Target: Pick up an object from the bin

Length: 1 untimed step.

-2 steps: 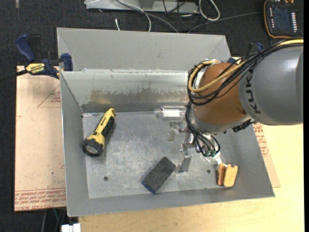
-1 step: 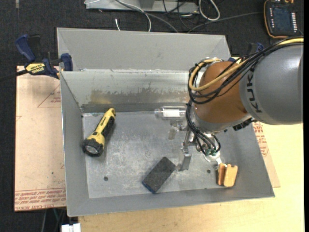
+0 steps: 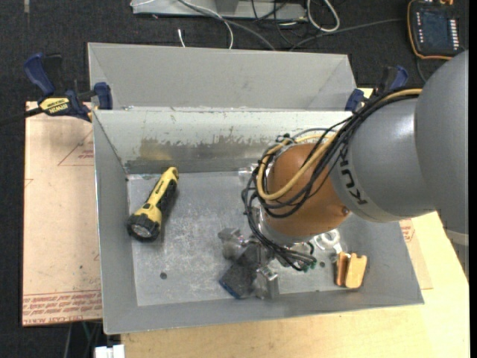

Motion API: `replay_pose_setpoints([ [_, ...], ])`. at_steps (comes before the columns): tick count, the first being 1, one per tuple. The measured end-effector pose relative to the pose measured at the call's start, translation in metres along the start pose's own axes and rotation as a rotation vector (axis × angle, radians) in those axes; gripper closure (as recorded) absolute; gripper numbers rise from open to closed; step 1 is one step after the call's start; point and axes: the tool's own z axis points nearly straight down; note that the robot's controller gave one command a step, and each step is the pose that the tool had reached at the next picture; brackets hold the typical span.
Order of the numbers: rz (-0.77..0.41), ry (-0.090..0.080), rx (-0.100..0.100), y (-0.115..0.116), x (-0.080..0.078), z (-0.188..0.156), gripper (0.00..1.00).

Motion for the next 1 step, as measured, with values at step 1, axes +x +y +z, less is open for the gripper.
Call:
replay_pose_setpoints([
  [1,0.087,0.0,0.003,0.0057,-0.0068,-0.0636,0.0],
])
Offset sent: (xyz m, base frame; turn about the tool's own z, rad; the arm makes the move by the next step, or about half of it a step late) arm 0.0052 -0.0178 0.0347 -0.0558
